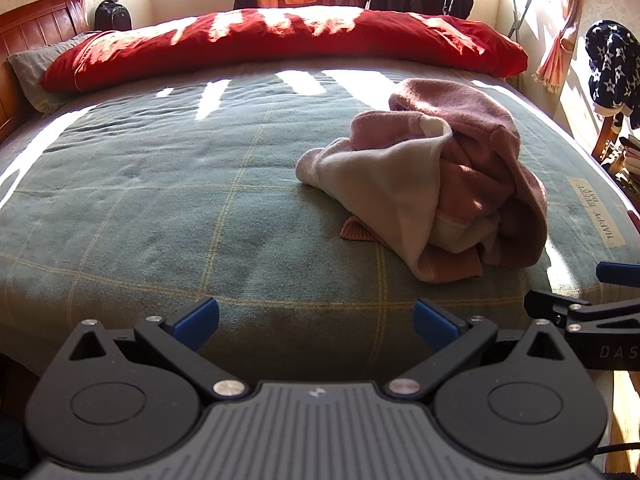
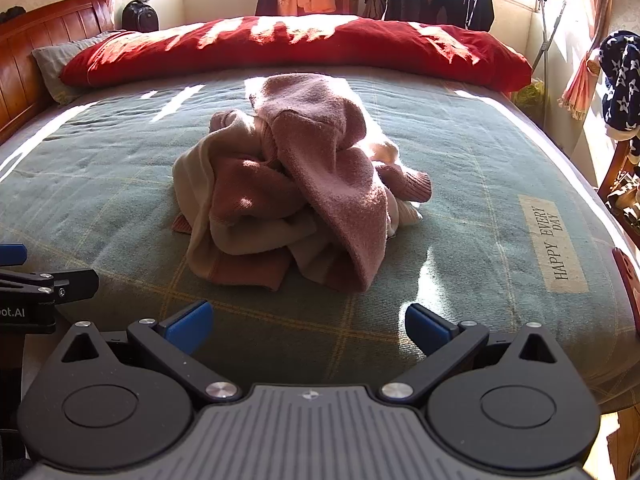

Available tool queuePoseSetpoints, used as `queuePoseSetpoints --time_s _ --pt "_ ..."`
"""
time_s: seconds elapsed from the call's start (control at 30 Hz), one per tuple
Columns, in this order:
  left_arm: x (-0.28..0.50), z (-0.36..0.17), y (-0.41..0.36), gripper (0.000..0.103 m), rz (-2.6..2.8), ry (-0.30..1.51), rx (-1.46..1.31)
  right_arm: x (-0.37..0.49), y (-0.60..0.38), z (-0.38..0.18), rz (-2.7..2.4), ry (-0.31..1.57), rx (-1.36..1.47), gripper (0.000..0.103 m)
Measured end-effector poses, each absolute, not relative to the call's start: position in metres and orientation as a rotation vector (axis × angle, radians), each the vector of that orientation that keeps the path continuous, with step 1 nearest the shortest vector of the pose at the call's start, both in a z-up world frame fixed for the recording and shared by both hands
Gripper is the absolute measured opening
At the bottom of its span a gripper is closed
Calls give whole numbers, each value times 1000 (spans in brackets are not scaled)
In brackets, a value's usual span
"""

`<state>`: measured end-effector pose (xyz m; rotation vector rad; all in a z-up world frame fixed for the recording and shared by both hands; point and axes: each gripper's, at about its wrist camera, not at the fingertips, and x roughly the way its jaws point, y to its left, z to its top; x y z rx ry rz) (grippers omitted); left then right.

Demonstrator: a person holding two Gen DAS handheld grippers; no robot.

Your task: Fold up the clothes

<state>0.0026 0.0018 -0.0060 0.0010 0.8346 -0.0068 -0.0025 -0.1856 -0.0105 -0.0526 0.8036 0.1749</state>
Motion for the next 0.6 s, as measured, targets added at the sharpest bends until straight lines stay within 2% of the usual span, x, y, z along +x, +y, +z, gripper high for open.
queuePoseSetpoints --time_s 0.6 --pt "2 -5 2 103 -8 831 0 -4 -184 -10 181 804 -53 103"
